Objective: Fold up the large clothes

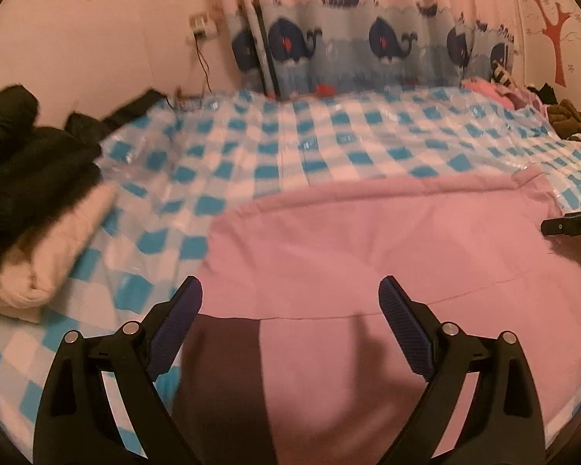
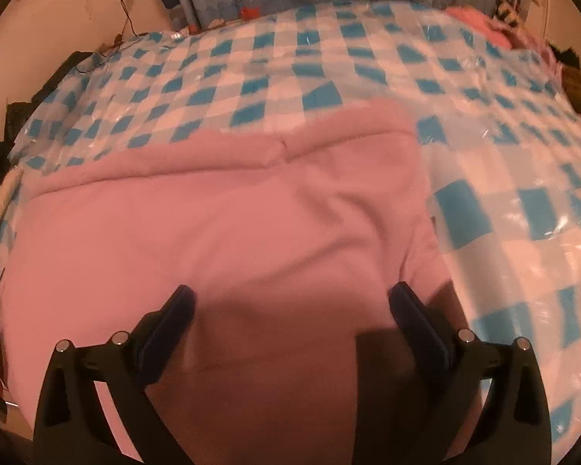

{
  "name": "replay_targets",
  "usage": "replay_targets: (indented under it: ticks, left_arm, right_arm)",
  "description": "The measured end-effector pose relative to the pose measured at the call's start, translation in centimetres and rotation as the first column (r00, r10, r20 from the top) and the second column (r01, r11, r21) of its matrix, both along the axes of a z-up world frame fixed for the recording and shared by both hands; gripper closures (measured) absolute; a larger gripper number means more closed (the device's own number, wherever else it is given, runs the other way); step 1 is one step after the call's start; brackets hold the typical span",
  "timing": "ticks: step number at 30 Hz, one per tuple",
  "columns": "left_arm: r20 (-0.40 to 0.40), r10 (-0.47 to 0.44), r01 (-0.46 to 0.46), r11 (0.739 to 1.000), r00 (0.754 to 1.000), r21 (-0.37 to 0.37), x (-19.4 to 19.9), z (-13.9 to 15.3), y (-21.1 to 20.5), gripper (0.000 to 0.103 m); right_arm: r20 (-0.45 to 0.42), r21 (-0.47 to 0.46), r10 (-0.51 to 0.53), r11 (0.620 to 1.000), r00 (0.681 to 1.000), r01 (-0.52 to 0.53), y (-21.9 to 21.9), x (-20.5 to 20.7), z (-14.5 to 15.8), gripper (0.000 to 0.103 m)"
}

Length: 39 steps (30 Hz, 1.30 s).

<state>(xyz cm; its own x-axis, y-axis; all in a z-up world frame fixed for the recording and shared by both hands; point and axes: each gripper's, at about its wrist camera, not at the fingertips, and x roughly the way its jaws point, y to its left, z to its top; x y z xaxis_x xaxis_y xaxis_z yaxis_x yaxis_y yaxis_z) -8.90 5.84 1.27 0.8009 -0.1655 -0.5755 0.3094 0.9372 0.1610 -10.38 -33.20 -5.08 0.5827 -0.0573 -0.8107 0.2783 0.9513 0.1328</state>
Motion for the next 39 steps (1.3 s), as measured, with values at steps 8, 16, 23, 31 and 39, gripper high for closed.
replay_targets:
  ticks: [8,16,23,31,39]
  left_arm:
    - [-0.024,0.024,-0.025,1.0,0.999,-0.018,-3.3,0.8,1.8,0.014]
    - [-0.001,0.047,-0.047,0.999,0.999,-0.025,-4.1,1.6,3.8,0.014]
    - [0.024,0.07,-0.069,0.997,0.997,-0.032,-4.6,2.7,5.1,0.014]
    - [0.062,0.041,-0.04,0.999,0.997,-0.014,-5.4,3.5,4.3,0.014]
    - [0.042,0.03,-0.03,1.0,0.999,-0.006,-5.4,3.4,3.5,0.014]
  right_arm:
    - [0.113,-0.04,0.185,0.982,0.976,-0.182,10.1,-4.2,2.7,0.006]
    - [0.006,-0.063,0.162,0.985,0.987,-0.161,11.9,-2.6,-2.4,0.005]
    - [0.021,-0.062,0.145,0.988,0.989,-0.144,11.9,-3.1,-2.1,0.005]
    - [0.054,-0.074,0.128,0.989,0.99,-0.124,12.5,-4.0,-2.5,0.005]
    - [0.217,-0.052,0.224,0.975,0.95,-0.218,15.5,-6.1,1.5,0.006]
